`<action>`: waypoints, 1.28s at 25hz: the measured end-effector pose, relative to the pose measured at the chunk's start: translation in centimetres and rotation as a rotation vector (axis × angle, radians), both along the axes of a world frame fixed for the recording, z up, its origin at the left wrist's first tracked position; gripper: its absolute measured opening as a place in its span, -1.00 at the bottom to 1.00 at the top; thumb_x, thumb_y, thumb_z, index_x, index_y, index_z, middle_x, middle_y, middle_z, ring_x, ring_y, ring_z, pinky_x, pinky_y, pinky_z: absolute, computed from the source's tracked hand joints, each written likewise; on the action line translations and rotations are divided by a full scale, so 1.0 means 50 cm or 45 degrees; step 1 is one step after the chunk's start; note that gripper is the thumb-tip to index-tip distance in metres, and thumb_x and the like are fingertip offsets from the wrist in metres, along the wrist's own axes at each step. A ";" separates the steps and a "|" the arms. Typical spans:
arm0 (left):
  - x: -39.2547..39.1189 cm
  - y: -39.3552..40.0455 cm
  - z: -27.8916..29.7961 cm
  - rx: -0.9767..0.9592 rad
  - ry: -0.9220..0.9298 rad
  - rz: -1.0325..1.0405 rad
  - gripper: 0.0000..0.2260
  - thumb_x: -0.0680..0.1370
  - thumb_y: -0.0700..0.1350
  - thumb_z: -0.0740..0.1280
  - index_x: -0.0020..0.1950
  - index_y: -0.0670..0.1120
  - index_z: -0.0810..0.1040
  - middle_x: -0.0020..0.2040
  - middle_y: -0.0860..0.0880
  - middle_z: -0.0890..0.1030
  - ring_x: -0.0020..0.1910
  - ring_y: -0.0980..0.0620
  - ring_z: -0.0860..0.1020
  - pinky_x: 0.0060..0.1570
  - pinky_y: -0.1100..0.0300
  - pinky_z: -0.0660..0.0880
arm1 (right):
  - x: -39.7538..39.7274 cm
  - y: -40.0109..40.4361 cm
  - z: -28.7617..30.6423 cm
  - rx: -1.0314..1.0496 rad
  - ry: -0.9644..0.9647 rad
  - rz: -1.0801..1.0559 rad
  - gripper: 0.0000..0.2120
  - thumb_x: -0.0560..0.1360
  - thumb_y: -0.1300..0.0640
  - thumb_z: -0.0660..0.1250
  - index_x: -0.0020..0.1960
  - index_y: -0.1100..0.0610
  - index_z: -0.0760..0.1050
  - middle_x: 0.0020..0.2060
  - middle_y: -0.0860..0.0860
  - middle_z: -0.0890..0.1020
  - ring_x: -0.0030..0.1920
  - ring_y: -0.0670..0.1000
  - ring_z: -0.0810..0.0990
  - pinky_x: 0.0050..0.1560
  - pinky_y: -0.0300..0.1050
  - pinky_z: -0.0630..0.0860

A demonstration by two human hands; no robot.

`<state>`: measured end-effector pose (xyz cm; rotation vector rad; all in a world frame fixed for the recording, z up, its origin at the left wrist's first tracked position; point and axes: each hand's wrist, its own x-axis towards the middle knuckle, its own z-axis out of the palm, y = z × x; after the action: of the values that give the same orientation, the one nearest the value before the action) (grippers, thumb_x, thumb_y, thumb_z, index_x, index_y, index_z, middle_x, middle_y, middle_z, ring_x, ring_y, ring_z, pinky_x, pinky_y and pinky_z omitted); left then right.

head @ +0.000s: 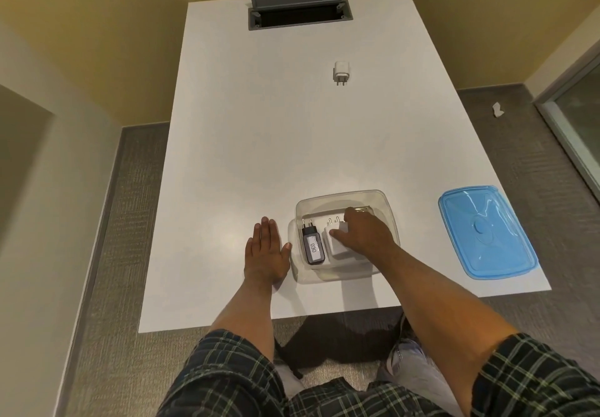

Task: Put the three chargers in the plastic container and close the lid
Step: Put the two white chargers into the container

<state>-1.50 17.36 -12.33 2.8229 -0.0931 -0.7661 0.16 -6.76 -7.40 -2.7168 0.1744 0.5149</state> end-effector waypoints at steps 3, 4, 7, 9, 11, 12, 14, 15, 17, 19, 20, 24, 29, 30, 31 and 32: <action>0.000 -0.003 0.000 0.014 -0.002 0.003 -0.38 0.72 0.14 -0.13 0.64 -0.11 -0.33 0.65 -0.09 -0.34 0.65 -0.08 -0.28 0.63 -0.05 -0.19 | 0.004 -0.003 0.003 -0.004 -0.007 0.055 -0.52 0.52 -0.20 0.33 0.26 0.13 0.48 0.15 0.11 0.64 0.21 0.16 0.58 0.07 0.00 0.52; 0.001 -0.003 0.000 0.017 -0.001 0.003 -0.38 0.72 0.13 -0.13 0.64 -0.11 -0.34 0.65 -0.09 -0.34 0.65 -0.08 -0.29 0.64 -0.05 -0.18 | 0.005 -0.004 0.004 -0.009 -0.014 0.066 -0.54 0.52 -0.19 0.33 0.24 0.13 0.49 0.14 0.11 0.64 0.21 0.16 0.59 0.06 0.00 0.52; -0.002 -0.003 -0.001 0.020 -0.009 0.003 -0.38 0.71 0.13 -0.14 0.64 -0.11 -0.34 0.65 -0.09 -0.35 0.65 -0.07 -0.29 0.64 -0.06 -0.17 | 0.007 -0.004 0.008 -0.095 -0.085 0.124 -0.63 0.54 -0.16 0.30 0.15 0.10 0.55 0.08 0.09 0.67 0.16 0.18 0.61 0.01 -0.02 0.52; -0.008 -0.005 -0.002 0.017 -0.064 0.014 -0.39 0.72 0.13 -0.14 0.64 -0.10 -0.33 0.65 -0.08 -0.33 0.65 -0.07 -0.28 0.64 -0.05 -0.16 | 0.010 -0.003 0.012 -0.209 -0.205 0.228 -0.68 0.56 -0.14 0.24 0.07 0.08 0.58 -0.02 0.07 0.70 0.06 0.19 0.65 -0.07 -0.04 0.50; -0.018 -0.009 -0.006 0.024 -0.157 0.027 -0.39 0.72 0.12 -0.13 0.65 -0.10 -0.31 0.66 -0.08 -0.30 0.66 -0.07 -0.26 0.64 -0.04 -0.14 | 0.014 -0.002 0.022 -0.291 -0.317 0.363 -0.71 0.57 -0.11 0.21 -0.01 0.06 0.60 -0.15 0.04 0.71 -0.10 0.18 0.69 -0.22 -0.08 0.45; -0.022 -0.012 -0.008 0.019 -0.194 0.039 -0.40 0.72 0.12 -0.12 0.65 -0.10 -0.30 0.66 -0.08 -0.29 0.66 -0.06 -0.25 0.64 -0.03 -0.14 | 0.016 0.000 0.028 -0.316 -0.389 0.446 -0.74 0.56 -0.08 0.25 -0.07 0.06 0.60 -0.24 0.03 0.70 -0.22 0.17 0.69 -0.31 -0.10 0.43; -0.028 -0.016 -0.011 -0.004 -0.232 0.074 -0.40 0.72 0.10 -0.10 0.66 -0.10 -0.27 0.67 -0.07 -0.27 0.67 -0.05 -0.22 0.64 -0.03 -0.12 | 0.018 0.000 0.038 -0.295 -0.592 0.588 -0.82 0.49 0.03 0.41 -0.23 0.10 0.56 -0.41 0.02 0.61 -0.47 0.15 0.61 -0.51 -0.15 0.38; -0.028 -0.018 -0.011 -0.011 -0.252 0.085 -0.41 0.72 0.09 -0.09 0.66 -0.09 -0.25 0.67 -0.06 -0.25 0.67 -0.04 -0.21 0.64 -0.02 -0.11 | 0.022 -0.001 0.042 -0.267 -0.703 0.649 -0.82 0.46 0.08 0.44 -0.27 0.10 0.53 -0.44 0.02 0.57 -0.55 0.14 0.55 -0.57 -0.17 0.34; -0.022 -0.020 -0.009 -0.025 -0.294 0.085 -0.41 0.72 0.07 -0.07 0.67 -0.10 -0.20 0.68 -0.06 -0.19 0.67 -0.02 -0.16 0.65 0.00 -0.09 | 0.039 -0.002 0.051 -0.241 -0.834 0.720 -0.84 0.48 0.10 0.41 -0.26 0.10 0.53 -0.39 0.02 0.54 -0.57 0.14 0.50 -0.61 -0.17 0.34; -0.004 -0.024 -0.004 -0.050 -0.331 0.062 -0.43 0.72 0.05 -0.04 0.68 -0.11 -0.13 0.69 -0.06 -0.12 0.68 -0.01 -0.12 0.65 0.02 -0.08 | 0.064 -0.003 0.062 -0.227 -0.890 0.669 -0.87 0.51 0.08 0.36 -0.20 0.09 0.57 -0.34 0.01 0.55 -0.53 0.13 0.52 -0.60 -0.15 0.38; 0.012 -0.027 0.000 -0.055 -0.358 0.050 -0.43 0.72 0.04 -0.03 0.68 -0.11 -0.09 0.69 -0.06 -0.08 0.68 -0.01 -0.08 0.64 0.03 -0.07 | 0.078 -0.006 0.068 -0.222 -0.887 0.612 -0.88 0.52 0.07 0.36 -0.16 0.08 0.59 -0.31 0.01 0.56 -0.51 0.13 0.53 -0.59 -0.15 0.40; 0.096 -0.042 0.024 -0.035 -0.481 0.002 -0.44 0.71 0.02 0.05 0.67 -0.15 0.02 0.68 -0.10 0.00 0.67 -0.05 0.03 0.62 0.02 0.04 | 0.143 -0.038 0.069 -0.235 -0.650 0.409 -0.86 0.54 0.06 0.33 0.07 0.06 0.57 -0.08 0.00 0.59 -0.32 0.15 0.64 -0.43 -0.12 0.42; 0.195 -0.054 0.021 -0.031 -0.466 -0.088 -0.43 0.73 0.04 0.02 0.68 -0.14 -0.04 0.69 -0.08 -0.07 0.68 -0.02 -0.03 0.62 0.04 0.01 | 0.238 -0.087 0.056 -0.333 -0.383 0.214 -0.66 0.54 0.03 0.31 0.29 0.07 0.48 0.12 0.05 0.55 0.02 0.16 0.62 -0.13 0.00 0.55; 0.213 -0.056 0.018 -0.028 -0.448 -0.099 -0.43 0.73 0.04 0.01 0.68 -0.14 -0.06 0.69 -0.07 -0.09 0.68 -0.02 -0.05 0.63 0.05 0.00 | 0.255 -0.092 0.054 -0.360 -0.342 0.188 -0.65 0.54 0.02 0.30 0.30 0.08 0.47 0.12 0.06 0.56 0.06 0.16 0.61 -0.07 0.00 0.53; 0.231 -0.059 0.012 -0.025 -0.429 -0.116 -0.43 0.73 0.04 0.00 0.68 -0.14 -0.07 0.69 -0.07 -0.10 0.68 -0.02 -0.07 0.63 0.06 -0.02 | 0.274 -0.094 0.051 -0.375 -0.305 0.170 -0.65 0.55 0.02 0.28 0.31 0.09 0.47 0.14 0.06 0.56 0.09 0.16 0.60 -0.03 0.01 0.51; 0.248 -0.062 0.003 -0.022 -0.413 -0.132 -0.43 0.73 0.05 -0.02 0.68 -0.14 -0.08 0.69 -0.06 -0.11 0.68 -0.02 -0.09 0.63 0.06 -0.03 | 0.292 -0.095 0.045 -0.373 -0.271 0.156 -0.65 0.56 0.03 0.26 0.32 0.09 0.47 0.15 0.07 0.56 0.13 0.17 0.59 0.01 0.01 0.49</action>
<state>10.92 14.26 -12.16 2.9185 -0.2970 -0.3169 14.76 -11.51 -5.13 -3.0592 0.0281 0.2440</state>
